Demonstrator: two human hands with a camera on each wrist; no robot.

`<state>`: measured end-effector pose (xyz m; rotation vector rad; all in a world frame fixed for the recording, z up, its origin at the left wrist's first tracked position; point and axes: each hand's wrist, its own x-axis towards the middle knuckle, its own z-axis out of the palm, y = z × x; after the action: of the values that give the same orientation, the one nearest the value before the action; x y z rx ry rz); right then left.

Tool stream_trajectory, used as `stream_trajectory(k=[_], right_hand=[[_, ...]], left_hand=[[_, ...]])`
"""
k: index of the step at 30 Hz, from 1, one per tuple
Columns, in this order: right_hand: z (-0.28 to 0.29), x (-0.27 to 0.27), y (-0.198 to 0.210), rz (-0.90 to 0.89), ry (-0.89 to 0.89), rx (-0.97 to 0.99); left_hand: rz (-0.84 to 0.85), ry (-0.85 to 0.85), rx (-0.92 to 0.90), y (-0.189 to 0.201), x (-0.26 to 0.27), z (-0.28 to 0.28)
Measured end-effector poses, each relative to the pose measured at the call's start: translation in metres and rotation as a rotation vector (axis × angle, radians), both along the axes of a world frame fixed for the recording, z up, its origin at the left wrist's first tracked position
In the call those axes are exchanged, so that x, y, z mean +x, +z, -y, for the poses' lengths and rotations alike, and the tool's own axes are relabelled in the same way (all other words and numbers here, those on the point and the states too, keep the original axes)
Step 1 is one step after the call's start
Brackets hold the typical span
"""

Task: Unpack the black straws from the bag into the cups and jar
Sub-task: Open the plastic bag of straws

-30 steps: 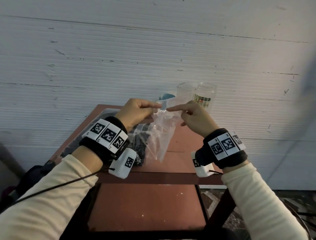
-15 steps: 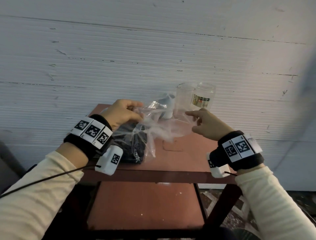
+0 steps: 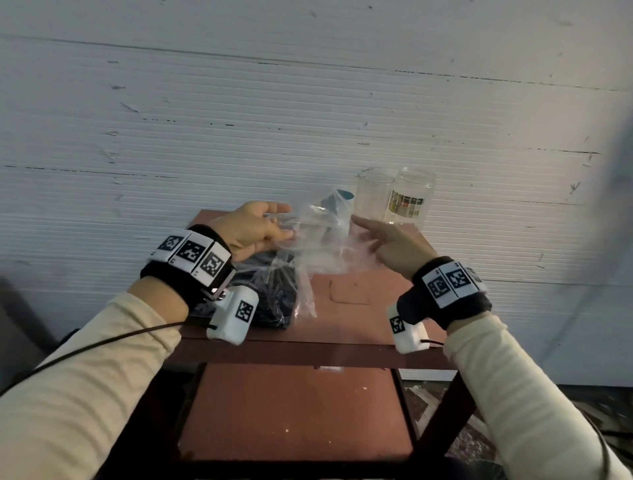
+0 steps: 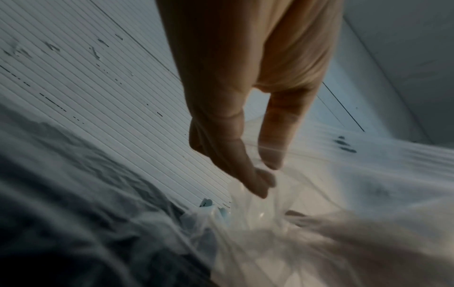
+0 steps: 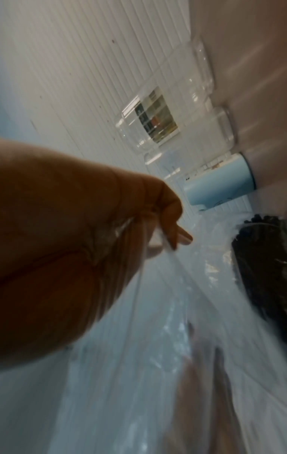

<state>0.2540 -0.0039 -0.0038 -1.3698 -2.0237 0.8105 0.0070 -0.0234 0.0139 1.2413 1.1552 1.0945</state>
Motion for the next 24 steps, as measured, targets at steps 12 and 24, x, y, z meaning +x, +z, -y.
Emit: stream_trajectory(k=[12, 24], right_hand=[[-0.044, -0.015, -0.011, 0.056, -0.046, -0.041], [-0.068, -0.067, -0.015, 0.284, 0.007, -0.298]], left_hand=[[-0.304, 0.051, -0.005, -0.004, -0.006, -0.019], [-0.912, 0.038, 0.03, -0.012, -0.032, -0.036]])
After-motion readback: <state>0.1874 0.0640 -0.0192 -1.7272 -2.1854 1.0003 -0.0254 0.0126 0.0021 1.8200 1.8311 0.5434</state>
